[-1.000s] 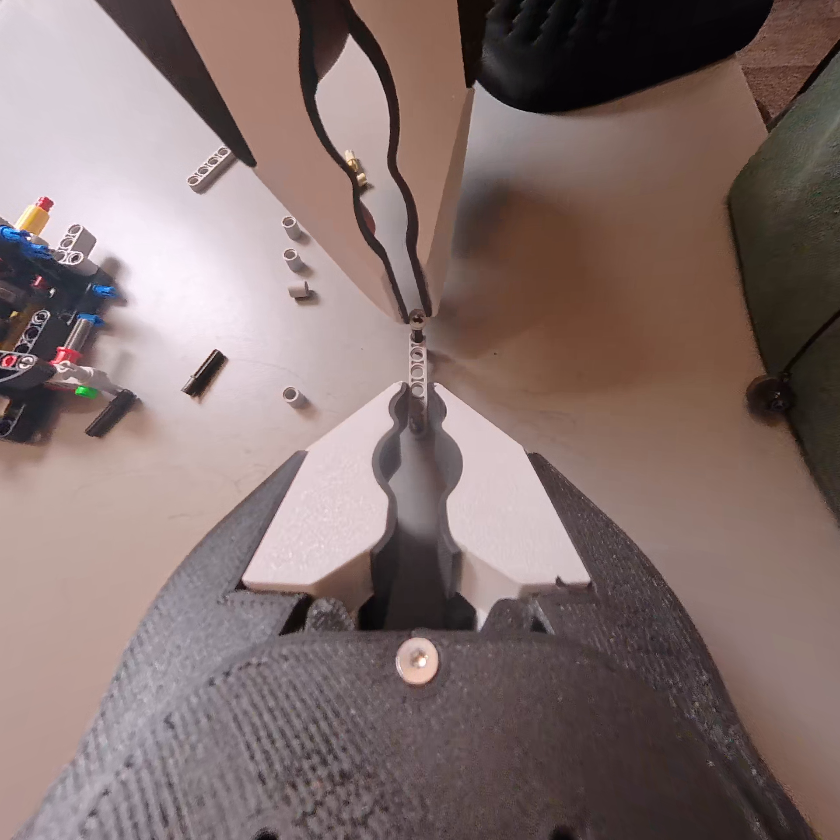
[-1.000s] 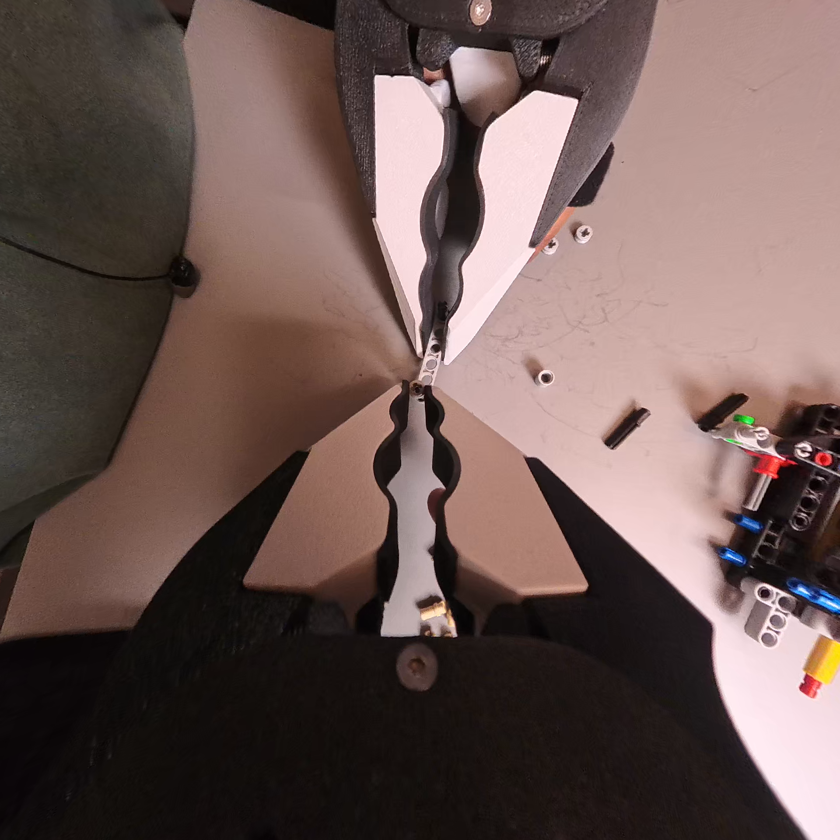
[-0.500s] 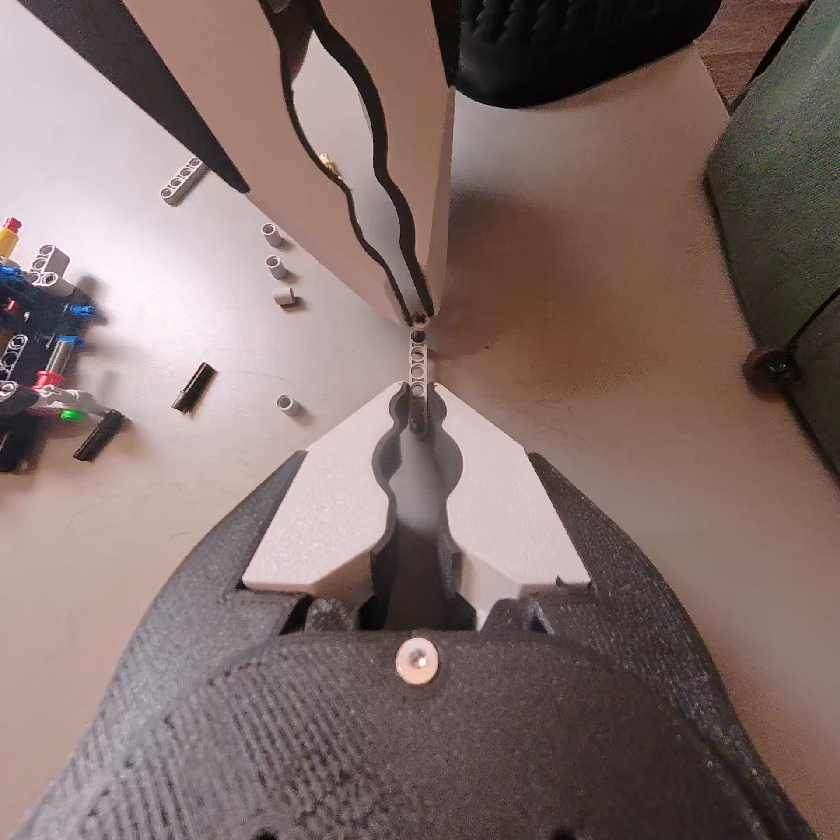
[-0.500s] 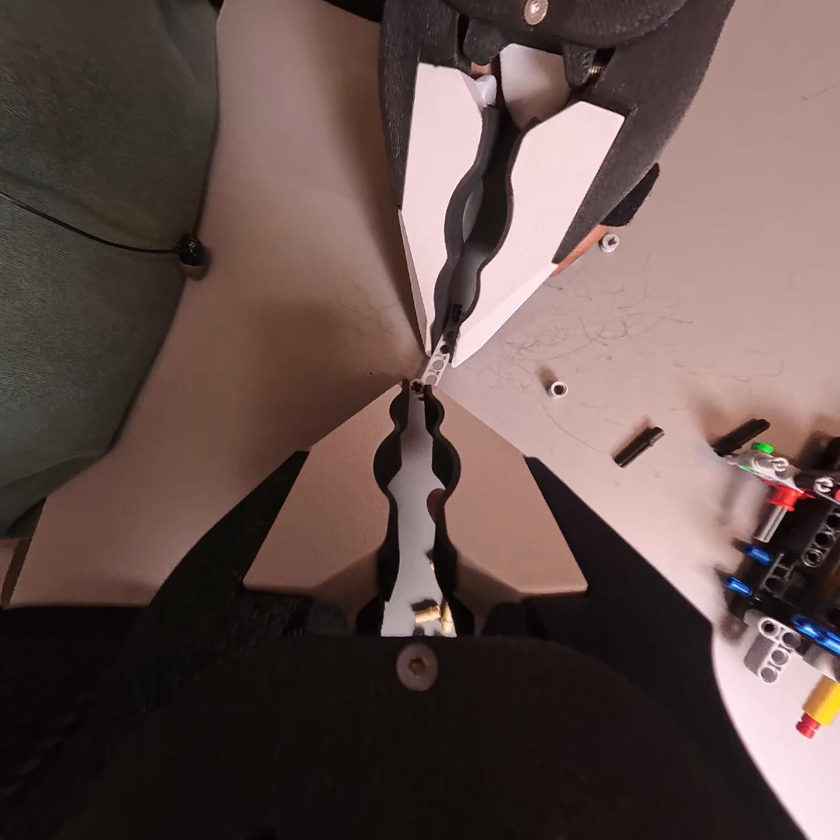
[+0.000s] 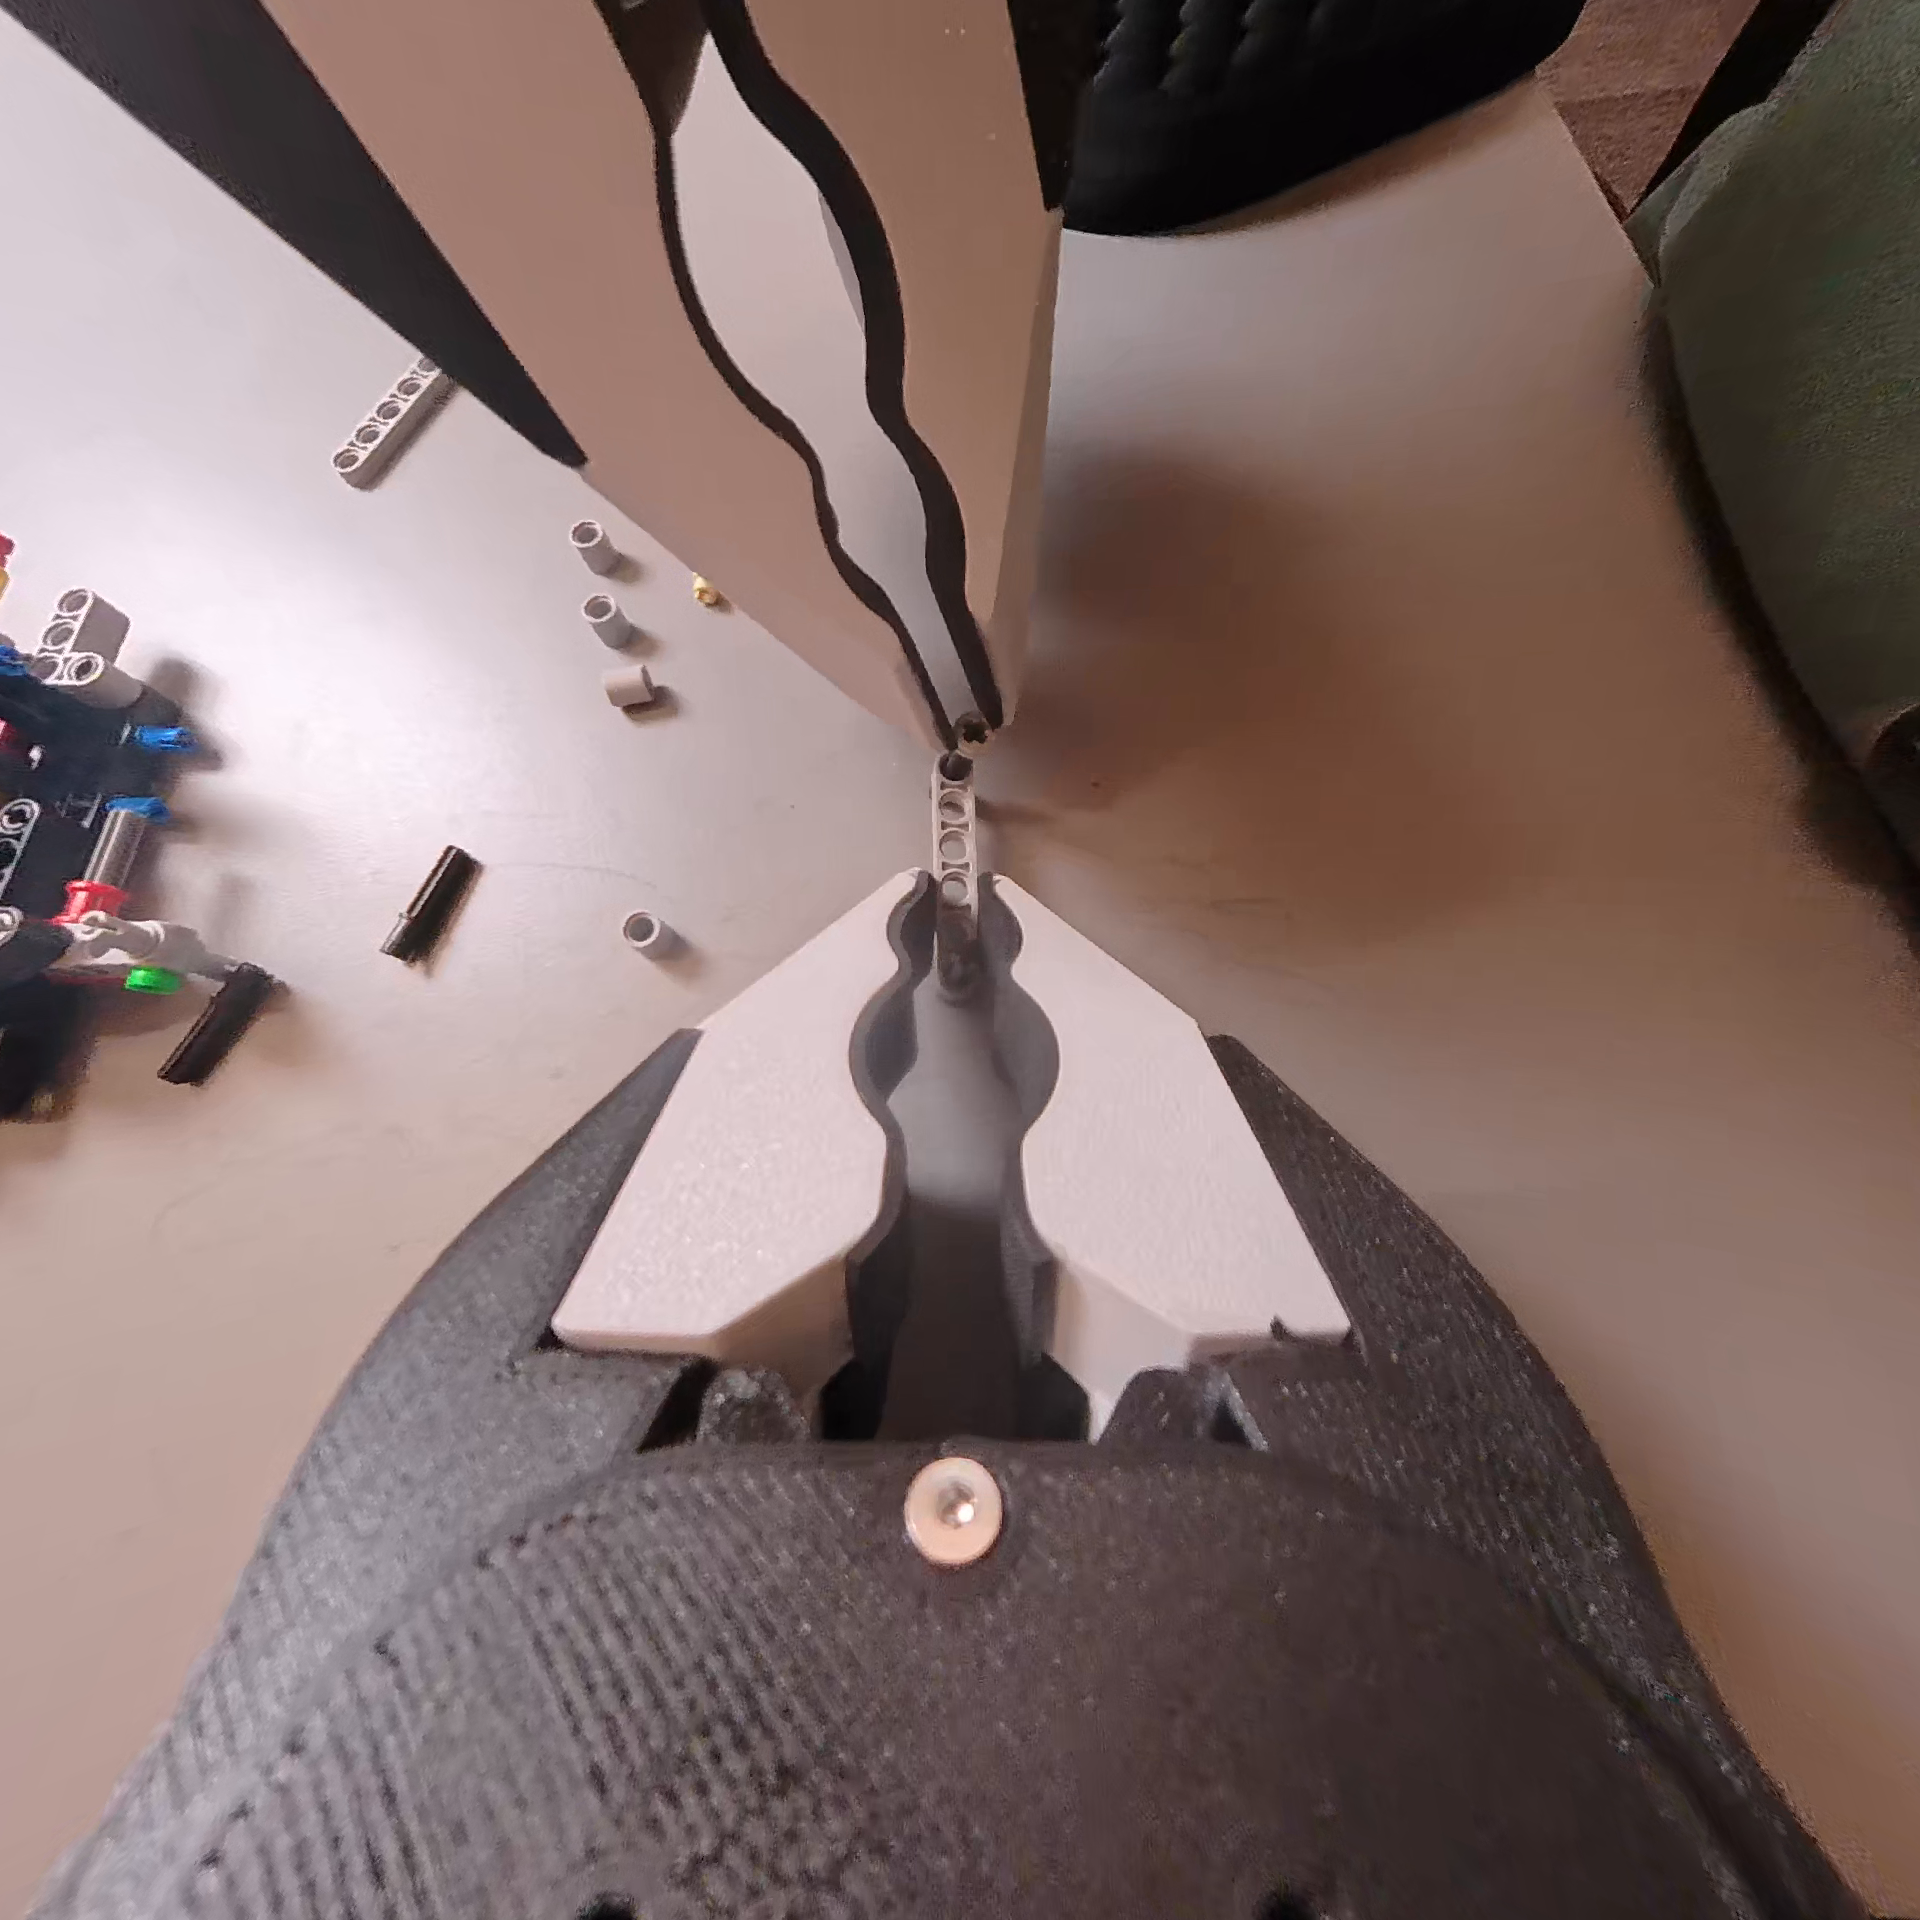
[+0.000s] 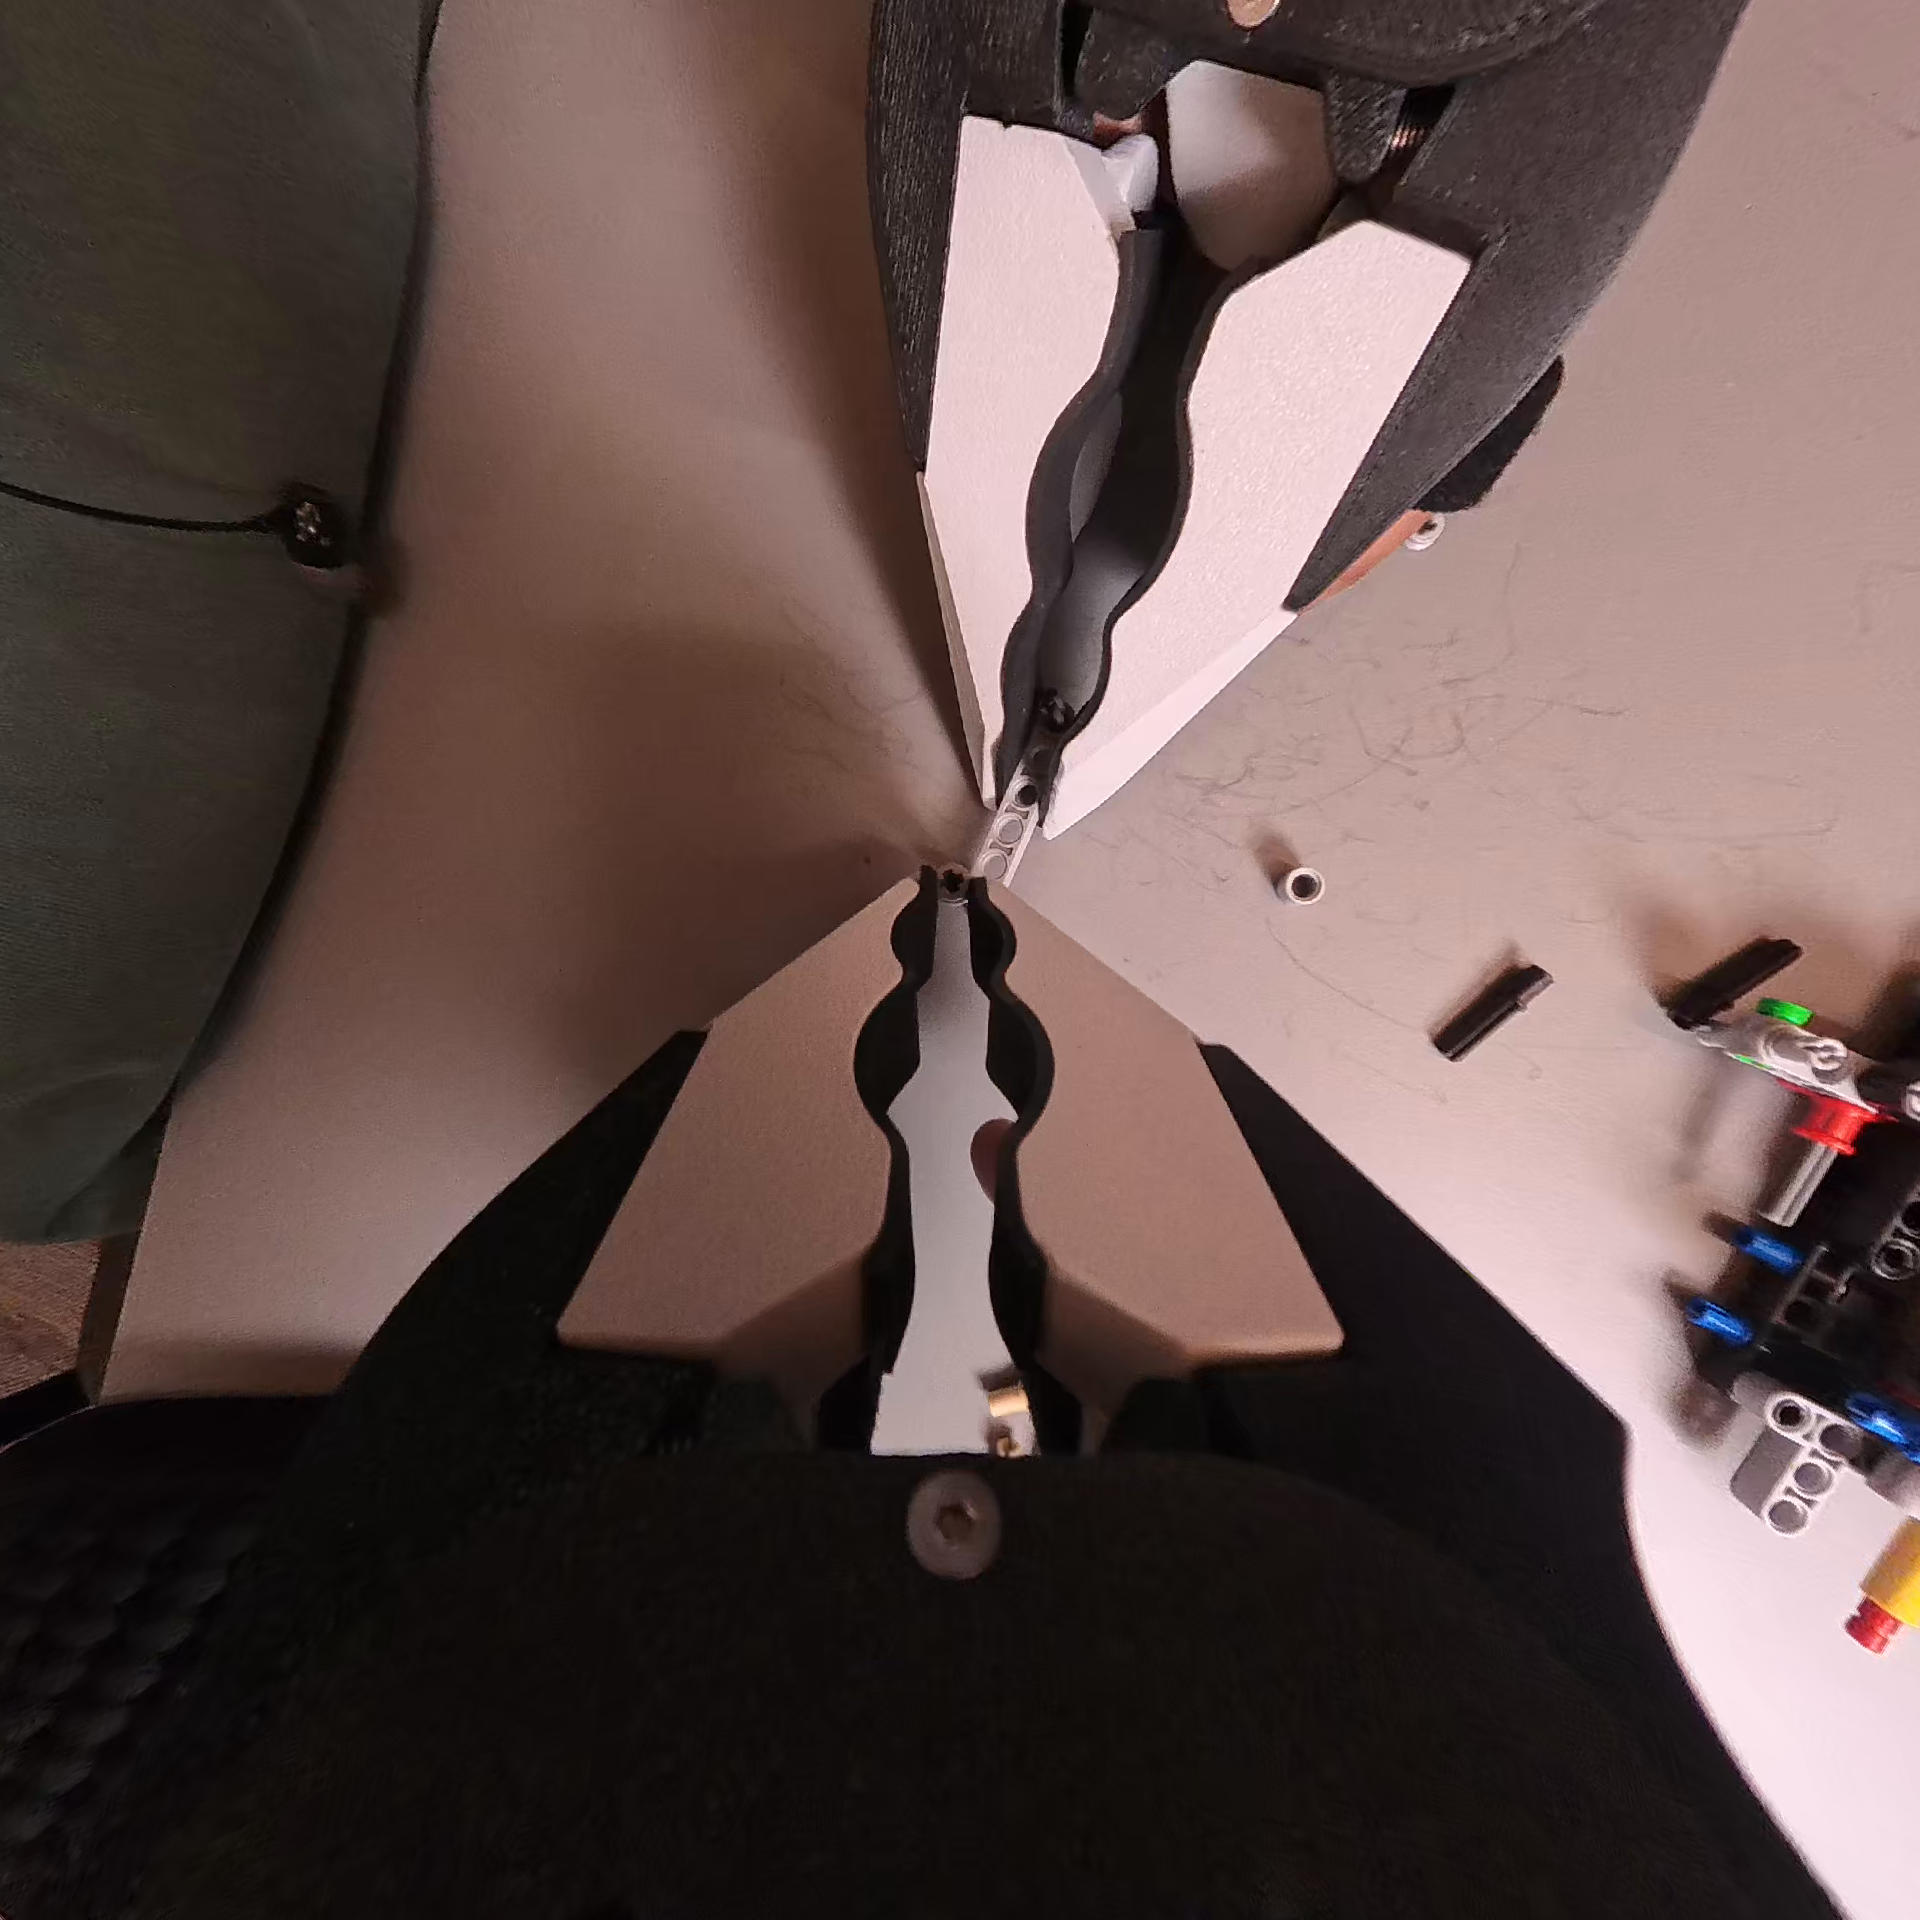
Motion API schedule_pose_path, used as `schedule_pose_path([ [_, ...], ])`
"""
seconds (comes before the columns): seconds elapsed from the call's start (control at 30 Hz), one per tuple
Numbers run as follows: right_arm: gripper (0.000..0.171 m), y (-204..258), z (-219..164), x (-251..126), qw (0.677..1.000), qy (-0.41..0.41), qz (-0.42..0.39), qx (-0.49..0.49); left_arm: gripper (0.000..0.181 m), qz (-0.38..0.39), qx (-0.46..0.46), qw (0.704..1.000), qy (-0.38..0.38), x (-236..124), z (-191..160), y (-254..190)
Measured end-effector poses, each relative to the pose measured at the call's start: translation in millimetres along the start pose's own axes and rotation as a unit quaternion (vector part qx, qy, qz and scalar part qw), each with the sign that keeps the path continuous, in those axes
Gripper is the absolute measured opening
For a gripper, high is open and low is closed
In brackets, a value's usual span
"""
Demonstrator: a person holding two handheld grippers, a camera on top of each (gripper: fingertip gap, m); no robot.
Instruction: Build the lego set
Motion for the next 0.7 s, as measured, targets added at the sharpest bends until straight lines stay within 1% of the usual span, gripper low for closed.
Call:
schedule_pose_path([
  [0.17, 0.003, -4.2, 1.2, -1.4, 1.0, 0.007, -0.002, 0.008, 0.006, -0.017, 0.001, 1.0, -0.003, -0.1, -1.3, 3.5],
  [0.4, 0.003, -4.8, -0.1, -1.9, 1.0, 0.01, -0.001, 0.023, 0.006, -0.014, 0.006, 1.0, -0.002, 0.4, -1.1, 3.4],
  [0.7, 0.003, -0.2, 2.5, 0.6, 1.0, 0.021, -0.008, -0.014, 0.006, -0.022, 0.004, 1.0, -0.004, 0.1, -1.4, 3.6],
])
Point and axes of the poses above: each gripper's, where its closed fingertips meet, x out along the fingers, z out of its top, y = z × x across the jaws, the point moved 7 cm from there along -x, back along the fingers, and after that the axes turned 13 degrees about x, right-handed, at the moved point
